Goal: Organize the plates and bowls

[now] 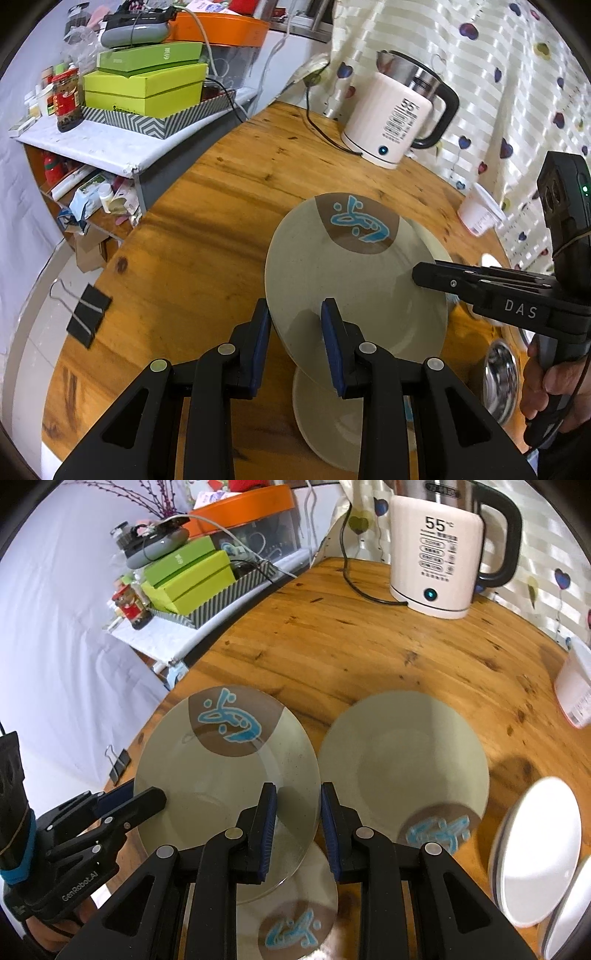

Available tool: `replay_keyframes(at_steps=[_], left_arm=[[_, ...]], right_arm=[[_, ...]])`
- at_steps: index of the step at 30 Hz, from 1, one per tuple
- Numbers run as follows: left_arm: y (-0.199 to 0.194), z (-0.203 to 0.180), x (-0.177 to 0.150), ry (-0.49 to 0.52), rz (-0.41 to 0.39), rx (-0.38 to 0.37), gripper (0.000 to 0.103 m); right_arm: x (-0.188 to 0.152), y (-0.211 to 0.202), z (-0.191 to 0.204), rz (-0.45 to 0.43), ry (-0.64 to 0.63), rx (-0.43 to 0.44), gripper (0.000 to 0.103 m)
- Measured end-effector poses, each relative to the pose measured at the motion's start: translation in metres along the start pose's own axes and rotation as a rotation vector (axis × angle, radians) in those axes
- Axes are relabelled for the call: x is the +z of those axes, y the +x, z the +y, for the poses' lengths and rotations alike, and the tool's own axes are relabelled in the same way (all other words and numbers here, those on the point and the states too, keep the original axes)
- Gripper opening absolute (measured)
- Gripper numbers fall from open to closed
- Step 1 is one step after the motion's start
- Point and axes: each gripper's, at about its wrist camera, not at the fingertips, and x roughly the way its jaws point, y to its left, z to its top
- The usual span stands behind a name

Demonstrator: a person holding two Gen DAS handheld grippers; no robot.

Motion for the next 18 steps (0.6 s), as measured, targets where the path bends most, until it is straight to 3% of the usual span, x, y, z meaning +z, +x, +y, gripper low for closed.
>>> replay_keyframes(at_steps=[18], left_arm=[[-0.006, -0.020, -0.047, 0.038, 0.060, 0.012, 0.029]], right_arm=[[-0.058, -0.008, -0.009, 0.034, 0.053, -0.004, 0.024]])
